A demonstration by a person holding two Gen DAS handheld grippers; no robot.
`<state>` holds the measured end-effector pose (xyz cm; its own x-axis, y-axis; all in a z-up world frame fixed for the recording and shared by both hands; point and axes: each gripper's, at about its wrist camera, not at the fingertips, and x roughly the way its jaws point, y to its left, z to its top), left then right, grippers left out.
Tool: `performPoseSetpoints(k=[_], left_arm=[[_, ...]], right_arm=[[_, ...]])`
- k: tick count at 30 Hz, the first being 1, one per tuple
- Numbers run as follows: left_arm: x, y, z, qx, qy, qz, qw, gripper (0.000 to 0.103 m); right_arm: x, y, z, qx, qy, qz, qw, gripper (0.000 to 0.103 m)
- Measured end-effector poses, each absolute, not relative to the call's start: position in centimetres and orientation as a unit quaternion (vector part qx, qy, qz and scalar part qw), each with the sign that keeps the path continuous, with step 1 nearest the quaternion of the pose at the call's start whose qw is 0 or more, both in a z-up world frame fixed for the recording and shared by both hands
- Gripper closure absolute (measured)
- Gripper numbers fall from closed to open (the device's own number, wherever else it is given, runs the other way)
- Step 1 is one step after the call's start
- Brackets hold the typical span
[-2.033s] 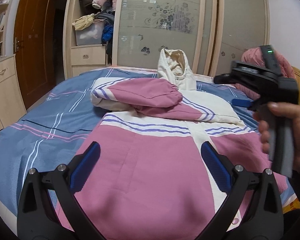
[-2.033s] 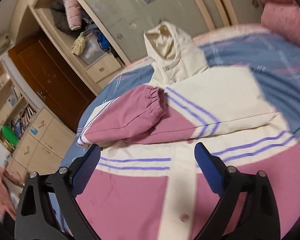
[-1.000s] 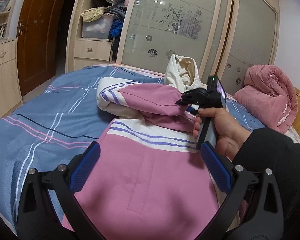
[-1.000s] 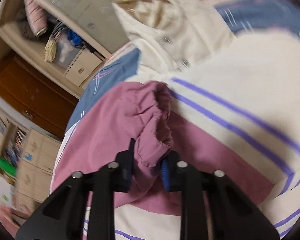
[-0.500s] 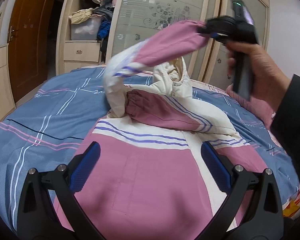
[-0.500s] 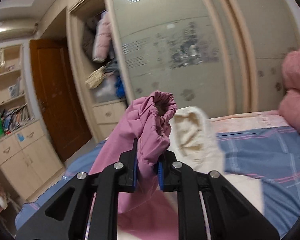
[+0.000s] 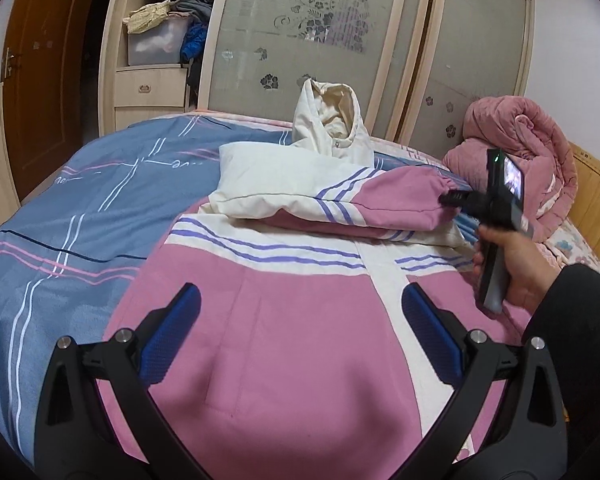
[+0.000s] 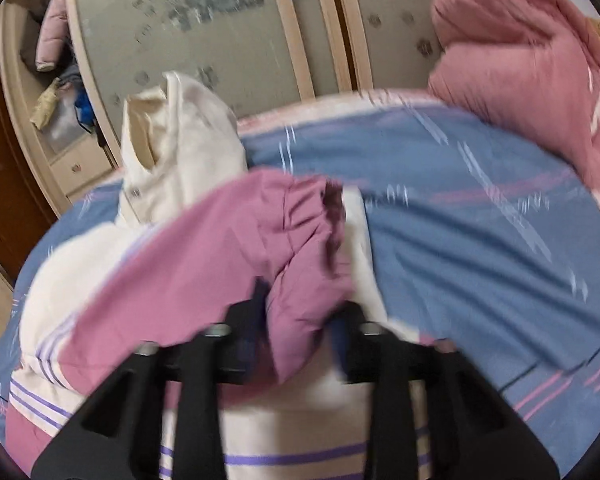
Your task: Fold large clothes
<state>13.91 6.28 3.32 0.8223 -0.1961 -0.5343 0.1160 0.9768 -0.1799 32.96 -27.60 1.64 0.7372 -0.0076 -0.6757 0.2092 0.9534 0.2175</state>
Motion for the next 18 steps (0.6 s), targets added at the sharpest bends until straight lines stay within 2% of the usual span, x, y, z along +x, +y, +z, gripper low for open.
performPoseSetpoints(k=[2,3,7,11,18], left_arm=[[13.9,6.1,3.1,-0.066,0.291,-0.082,0.951,0.002],[13.8,6.0,2.9,-0.061,0.295,-0.08,0.95,0.002],[13.6,5.5,2.4,-0.045,0.301,-0.075,0.95,0.002],[12.2,5.4,2.6,-0.035,0.305,-0.083,0.948,0.002],[8.2,5.6,3.2,-0.007,0.291,-0.071,0.954,0.002]], right_arm=[[31.3,-27.5,1.7,0.147,0.346,-0.064,0.924,0.025],[30.2,-27.5,2.2,0.15,0.332,-0.067,0.929,0.018],[24.3,-28.3,4.7,0.16,0.296,-0.059,0.94,0.015],[15.1,-27.1,7.7,0.156,0.244,-0.027,0.957,0.001],[0.8,-21.9,9.1,0.018,0.184,-0.032,0.982,0.001]])
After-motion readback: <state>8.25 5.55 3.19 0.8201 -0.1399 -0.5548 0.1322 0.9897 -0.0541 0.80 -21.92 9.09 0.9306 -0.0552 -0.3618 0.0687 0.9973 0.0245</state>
